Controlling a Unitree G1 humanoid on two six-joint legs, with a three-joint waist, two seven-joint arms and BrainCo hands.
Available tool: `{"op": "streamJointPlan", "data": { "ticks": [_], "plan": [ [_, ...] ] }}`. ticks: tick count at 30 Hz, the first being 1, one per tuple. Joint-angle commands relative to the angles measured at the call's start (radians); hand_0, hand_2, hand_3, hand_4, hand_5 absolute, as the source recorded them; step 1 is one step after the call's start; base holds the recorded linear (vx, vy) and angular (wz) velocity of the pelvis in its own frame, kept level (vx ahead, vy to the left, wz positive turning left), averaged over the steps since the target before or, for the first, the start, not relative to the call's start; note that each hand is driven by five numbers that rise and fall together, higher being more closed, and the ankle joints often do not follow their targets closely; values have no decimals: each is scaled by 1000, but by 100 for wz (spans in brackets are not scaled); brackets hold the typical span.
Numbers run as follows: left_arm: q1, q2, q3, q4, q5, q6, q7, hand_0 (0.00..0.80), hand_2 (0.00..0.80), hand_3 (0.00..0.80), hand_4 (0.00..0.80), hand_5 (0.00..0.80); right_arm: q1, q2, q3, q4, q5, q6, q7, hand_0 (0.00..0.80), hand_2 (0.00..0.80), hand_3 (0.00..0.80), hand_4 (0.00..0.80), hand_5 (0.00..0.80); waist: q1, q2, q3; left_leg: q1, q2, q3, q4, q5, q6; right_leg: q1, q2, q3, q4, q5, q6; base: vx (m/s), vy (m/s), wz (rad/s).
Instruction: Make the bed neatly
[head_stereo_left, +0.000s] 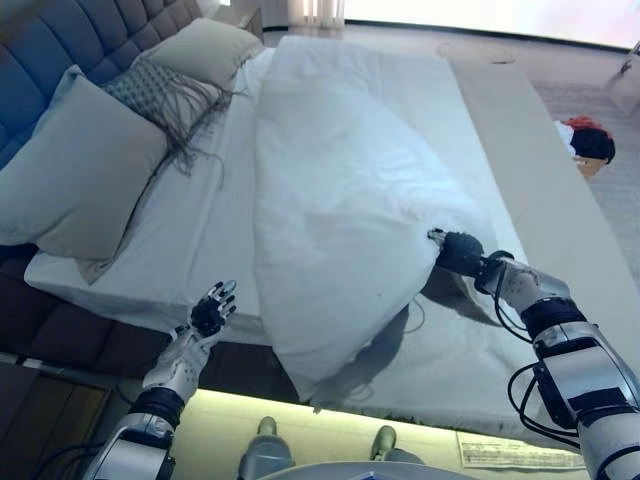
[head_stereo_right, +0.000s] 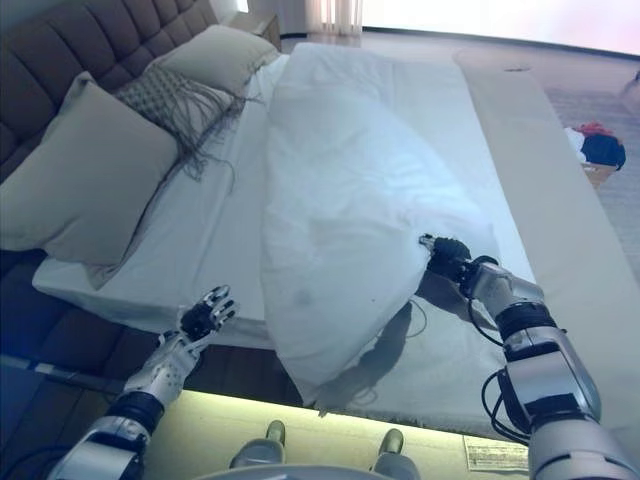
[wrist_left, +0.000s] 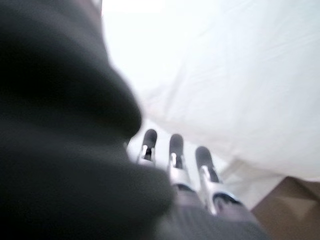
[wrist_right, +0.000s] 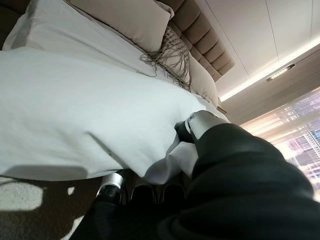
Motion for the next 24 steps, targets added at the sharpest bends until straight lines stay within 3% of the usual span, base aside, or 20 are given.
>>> {"op": "streamJointPlan", "data": {
  "ticks": [1,6,14,24],
  "plan": [
    [-139,-60,-104,80,-153,87,26,0,0,0,0,0,-120,14,27,-32,58,-31,18,800,800,800,800,800,-9,-27,-94,-7,51,26,1,-11,-10,74,-94,8,1,-47,109,85,-8,0],
    [-155,-141,-151,153,-289,205,20,0,0,0,0,0,-140,55,52,-15,62,-15,2,800,800,800,800,800,-25,-34,-104,8,56,34,1,-19,-12,82,-90,17,1,-50,112,80,-11,0],
    [-110,-272,-193,343,-569,458,-50,0,0,0,0,0,-137,142,76,-24,87,-23,-30,800,800,800,800,800,-46,-66,-98,-2,68,52,1,-26,-15,65,-79,36,1,-53,118,32,-75,-4],
    [-57,-335,-238,354,-698,653,5,0,0,0,0,0,-149,223,111,-107,175,-116,-106,800,800,800,800,800,-43,-143,-8,-66,113,61,1,-16,-25,-10,-40,61,1,-33,116,-104,-192,-9]
  ]
}}
